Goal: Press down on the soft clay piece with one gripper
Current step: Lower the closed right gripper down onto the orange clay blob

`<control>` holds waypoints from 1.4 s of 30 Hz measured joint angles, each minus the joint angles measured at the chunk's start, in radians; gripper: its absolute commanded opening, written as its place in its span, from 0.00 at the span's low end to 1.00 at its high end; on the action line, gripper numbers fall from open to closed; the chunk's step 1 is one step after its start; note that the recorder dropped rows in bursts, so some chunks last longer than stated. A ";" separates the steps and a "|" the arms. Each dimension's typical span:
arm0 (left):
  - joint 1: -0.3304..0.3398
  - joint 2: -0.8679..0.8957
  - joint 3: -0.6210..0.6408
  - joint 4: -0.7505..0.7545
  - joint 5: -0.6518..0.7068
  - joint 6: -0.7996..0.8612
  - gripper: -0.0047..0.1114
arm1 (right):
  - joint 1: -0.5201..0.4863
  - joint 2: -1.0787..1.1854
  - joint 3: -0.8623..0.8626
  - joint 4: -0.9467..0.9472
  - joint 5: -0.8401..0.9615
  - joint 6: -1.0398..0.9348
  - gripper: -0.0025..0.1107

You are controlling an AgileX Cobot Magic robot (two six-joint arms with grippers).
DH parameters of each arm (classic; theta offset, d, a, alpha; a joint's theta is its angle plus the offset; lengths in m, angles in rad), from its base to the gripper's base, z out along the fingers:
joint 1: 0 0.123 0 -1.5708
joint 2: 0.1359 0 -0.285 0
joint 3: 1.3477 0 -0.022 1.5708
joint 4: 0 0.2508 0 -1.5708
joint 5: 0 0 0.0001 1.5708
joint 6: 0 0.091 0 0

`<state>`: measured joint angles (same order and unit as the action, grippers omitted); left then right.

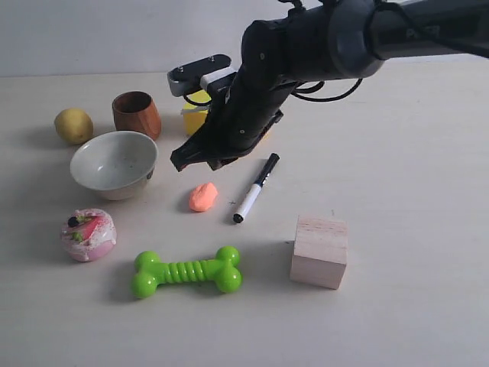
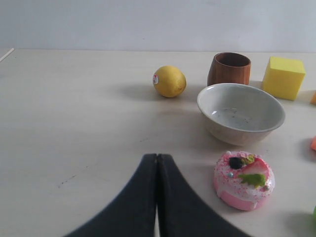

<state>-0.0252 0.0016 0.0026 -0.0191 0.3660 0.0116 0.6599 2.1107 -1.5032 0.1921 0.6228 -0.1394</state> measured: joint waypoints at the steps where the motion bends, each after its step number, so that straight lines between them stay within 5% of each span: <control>1: 0.000 0.000 0.000 0.000 0.000 0.000 0.04 | 0.000 0.010 -0.012 0.005 0.014 0.000 0.02; 42: 0.000 0.000 0.000 0.000 0.000 0.000 0.04 | 0.074 0.073 -0.066 -0.072 0.047 0.083 0.02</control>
<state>-0.0252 0.0016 0.0026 -0.0191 0.3660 0.0116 0.7341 2.1834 -1.5694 0.1204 0.6698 -0.0565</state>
